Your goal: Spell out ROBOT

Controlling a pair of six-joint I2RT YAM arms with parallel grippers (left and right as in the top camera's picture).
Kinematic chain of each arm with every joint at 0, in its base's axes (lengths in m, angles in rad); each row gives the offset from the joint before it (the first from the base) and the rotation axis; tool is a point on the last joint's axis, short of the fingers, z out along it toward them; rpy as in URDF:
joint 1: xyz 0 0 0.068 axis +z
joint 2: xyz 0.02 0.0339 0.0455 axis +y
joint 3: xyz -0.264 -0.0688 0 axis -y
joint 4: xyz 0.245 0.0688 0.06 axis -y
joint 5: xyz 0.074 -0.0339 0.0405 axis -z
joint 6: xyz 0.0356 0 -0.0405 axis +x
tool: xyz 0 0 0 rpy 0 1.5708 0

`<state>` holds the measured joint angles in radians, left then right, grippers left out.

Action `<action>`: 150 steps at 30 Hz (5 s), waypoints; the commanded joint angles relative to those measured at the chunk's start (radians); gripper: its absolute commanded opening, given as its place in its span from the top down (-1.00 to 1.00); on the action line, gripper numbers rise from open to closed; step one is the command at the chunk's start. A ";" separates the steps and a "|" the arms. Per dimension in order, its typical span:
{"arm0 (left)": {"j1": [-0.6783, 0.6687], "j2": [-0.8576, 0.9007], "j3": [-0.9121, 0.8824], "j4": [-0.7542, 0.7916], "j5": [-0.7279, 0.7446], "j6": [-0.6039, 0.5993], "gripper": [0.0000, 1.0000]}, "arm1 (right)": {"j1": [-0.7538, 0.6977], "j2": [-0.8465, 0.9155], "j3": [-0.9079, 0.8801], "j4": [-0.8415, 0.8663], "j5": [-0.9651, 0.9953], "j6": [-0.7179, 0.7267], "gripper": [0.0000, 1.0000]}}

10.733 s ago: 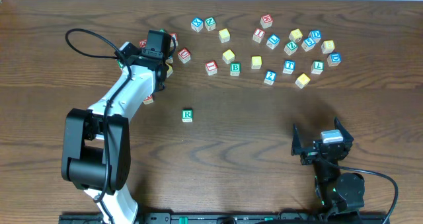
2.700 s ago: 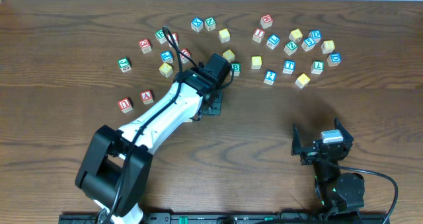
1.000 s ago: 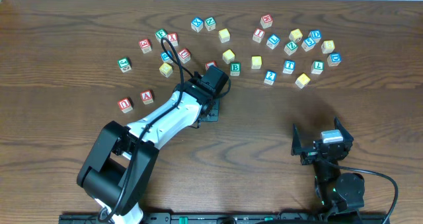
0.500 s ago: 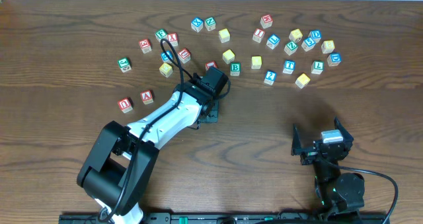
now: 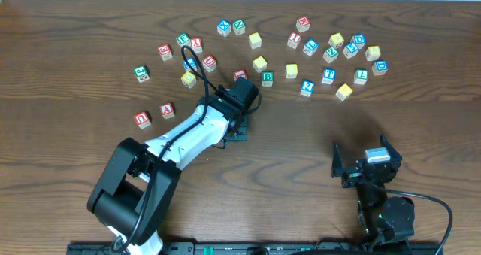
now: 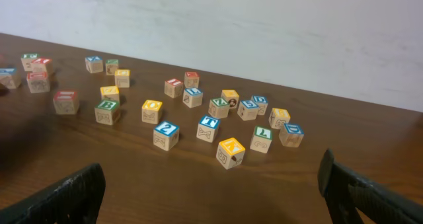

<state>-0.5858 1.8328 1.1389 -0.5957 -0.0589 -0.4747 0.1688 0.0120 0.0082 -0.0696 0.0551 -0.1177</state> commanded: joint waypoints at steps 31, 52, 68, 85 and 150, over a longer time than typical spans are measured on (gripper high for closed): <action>-0.005 0.002 -0.011 -0.005 -0.021 -0.010 0.31 | -0.011 -0.003 -0.003 -0.002 -0.005 -0.011 -0.99; -0.005 0.002 -0.011 0.004 -0.025 -0.009 0.21 | -0.011 -0.003 -0.003 -0.002 -0.005 -0.011 -0.98; -0.005 0.002 -0.011 0.039 -0.052 0.010 0.21 | -0.011 -0.003 -0.003 -0.002 -0.005 -0.011 -0.98; -0.005 0.002 -0.011 0.089 -0.077 0.060 0.21 | -0.011 -0.003 -0.003 -0.002 -0.005 -0.011 -0.99; 0.192 -0.413 0.025 -0.033 -0.034 0.261 -0.02 | -0.011 -0.003 -0.003 -0.002 -0.005 -0.011 -0.99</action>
<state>-0.4000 1.4330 1.1400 -0.6224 -0.1127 -0.2298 0.1688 0.0120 0.0082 -0.0696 0.0551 -0.1177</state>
